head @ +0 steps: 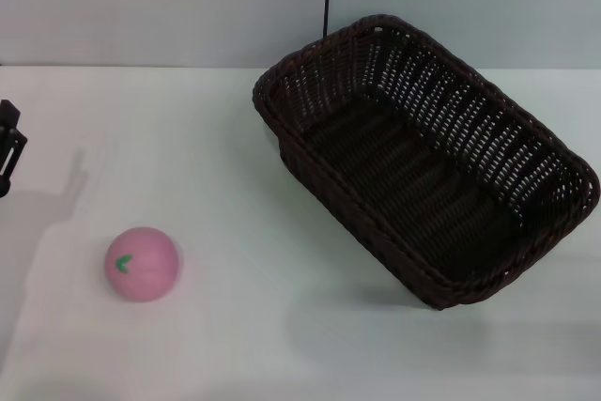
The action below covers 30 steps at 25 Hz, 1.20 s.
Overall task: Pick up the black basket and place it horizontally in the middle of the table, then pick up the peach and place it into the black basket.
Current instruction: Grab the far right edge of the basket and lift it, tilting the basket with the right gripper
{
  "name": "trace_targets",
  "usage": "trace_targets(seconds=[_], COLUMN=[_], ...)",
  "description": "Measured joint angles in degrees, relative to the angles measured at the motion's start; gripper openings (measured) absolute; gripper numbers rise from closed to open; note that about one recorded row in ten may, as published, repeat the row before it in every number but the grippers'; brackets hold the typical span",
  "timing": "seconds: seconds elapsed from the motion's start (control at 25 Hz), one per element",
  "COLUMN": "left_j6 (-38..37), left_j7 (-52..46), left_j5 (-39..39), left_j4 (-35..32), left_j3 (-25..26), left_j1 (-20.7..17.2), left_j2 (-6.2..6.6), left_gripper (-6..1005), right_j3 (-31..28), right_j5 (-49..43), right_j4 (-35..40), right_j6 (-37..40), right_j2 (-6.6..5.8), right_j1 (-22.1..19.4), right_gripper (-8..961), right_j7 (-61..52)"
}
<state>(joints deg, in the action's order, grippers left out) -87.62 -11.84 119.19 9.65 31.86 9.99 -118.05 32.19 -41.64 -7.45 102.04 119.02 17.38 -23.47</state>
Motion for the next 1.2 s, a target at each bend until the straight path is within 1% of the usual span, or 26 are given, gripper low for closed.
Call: trace_targets(seconds=[0.08, 0.36, 0.4, 0.44, 0.48, 0.56, 0.6, 0.64, 0.68, 0.8, 0.84, 0.88, 0.92, 0.96, 1.0, 1.04, 1.08, 1.12, 1.16, 1.2], left_j6=[-0.2, -0.6, -0.6, -0.6, -0.6, -0.5, -0.5, -0.5, -0.5, -0.5, -0.4, -0.4, -0.2, -0.2, -0.2, -0.1, -0.1, -0.1, -0.1, -0.1], left_j7=[-1.5, -1.7, -1.7, -1.7, -1.7, -1.7, -1.7, -1.7, -1.7, -1.7, -1.7, -1.7, -1.7, -1.7, -1.7, -1.7, -1.7, -1.7, -1.7, -1.7], left_j5=[0.0, 0.0, 0.0, 0.0, 0.0, 0.0, 0.0, 0.0, 0.0, 0.0, 0.0, 0.0, 0.0, 0.0, 0.0, 0.0, 0.0, 0.0, 0.0, 0.0], left_j4=[-0.7, -0.7, -0.7, -0.8, -0.8, -0.9, -0.9, -1.0, -1.0, -1.0, -1.4, -1.4, -1.5, -1.5, -1.5, -1.5, -1.5, -1.5, -1.5, -1.5], left_j3=[-0.1, -0.1, -0.1, -0.1, -0.1, -0.1, -0.1, -0.1, -0.1, -0.1, -0.1, -0.1, -0.1, -0.1, -0.1, -0.1, -0.1, -0.1, -0.1, -0.1], left_j1=[0.0, 0.0, 0.0, 0.0, 0.0, 0.0, 0.0, 0.1, 0.1, 0.1, 0.7, 0.7, 1.1, 1.1, 1.1, 1.4, 1.4, 1.4, 1.4, 1.4], left_j2=[0.01, 0.02, 0.02, 0.02, 0.02, 0.02, 0.02, 0.02, 0.02, 0.02, -0.04, -0.04, -0.1, -0.1, -0.1, -0.15, -0.15, -0.15, -0.15, -0.15], left_gripper=[814, 809, 808, 807, 807, 805, 804, 803, 803, 800, 799, 799, 798, 797, 796, 796, 795, 794, 793, 792], right_j3=[0.4, 1.6, 1.5, 1.6, 1.6, 1.6, 1.6, 1.6, 1.6, 1.2, 0.9, 0.9, 0.8, 0.7, 0.7, 0.4, 0.1, 0.1, -0.8, -0.8], right_j5=[0.0, -0.5, -0.8, -1.4, -1.4, -2.9, -4.5, -8.9, -8.9, -18.1, -25.7, -25.7, -29.5, -38.1, -38.1, -45.1, -48.9, -48.9, -56.5, -56.5], right_j4=[0.3, 2.5, 3.2, 5.3, 5.3, 8.7, 11.1, 17.6, 17.6, 29.6, 38.3, 38.3, 42.1, 51.2, 51.2, 58.2, 61.9, 61.9, 68.2, 68.2], right_j6=[0.1, 0.3, 0.3, 0.2, 0.2, -0.3, -0.7, -2.0, -2.0, -5.1, -7.9, -7.9, -9.2, -11.3, -11.3, -11.7, -11.4, -11.4, -10.0, -10.0], right_j2=[-0.02, -0.11, -0.15, -0.22, -0.22, -0.41, -0.56, -0.8, -0.8, -1.16, -1.34, -1.34, -1.37, -1.53, -1.53, -1.99, -2.42, -2.42, -3.64, -3.64], right_j1=[0.0, -0.7, -1.0, -1.9, -1.9, -3.3, -4.3, -6.2, -6.2, -8.3, -8.8, -8.8, -8.9, -8.6, -8.6, -7.7, -6.9, -6.9, -4.7, -4.7], right_gripper=[593, 592, 592, 592, 592, 592, 592, 592, 591, 591, 591, 591, 591, 591, 591, 591, 591, 590, 590, 590], right_j7=[0.0, -1.2, -1.8, -4.3, -4.3, -8.3, -10.4, -16.5, -16.5, -29.5, -40.3, -40.3, -45.4, -57.0, -57.0, -66.2, -71.9, -71.9, -81.9, -81.9])
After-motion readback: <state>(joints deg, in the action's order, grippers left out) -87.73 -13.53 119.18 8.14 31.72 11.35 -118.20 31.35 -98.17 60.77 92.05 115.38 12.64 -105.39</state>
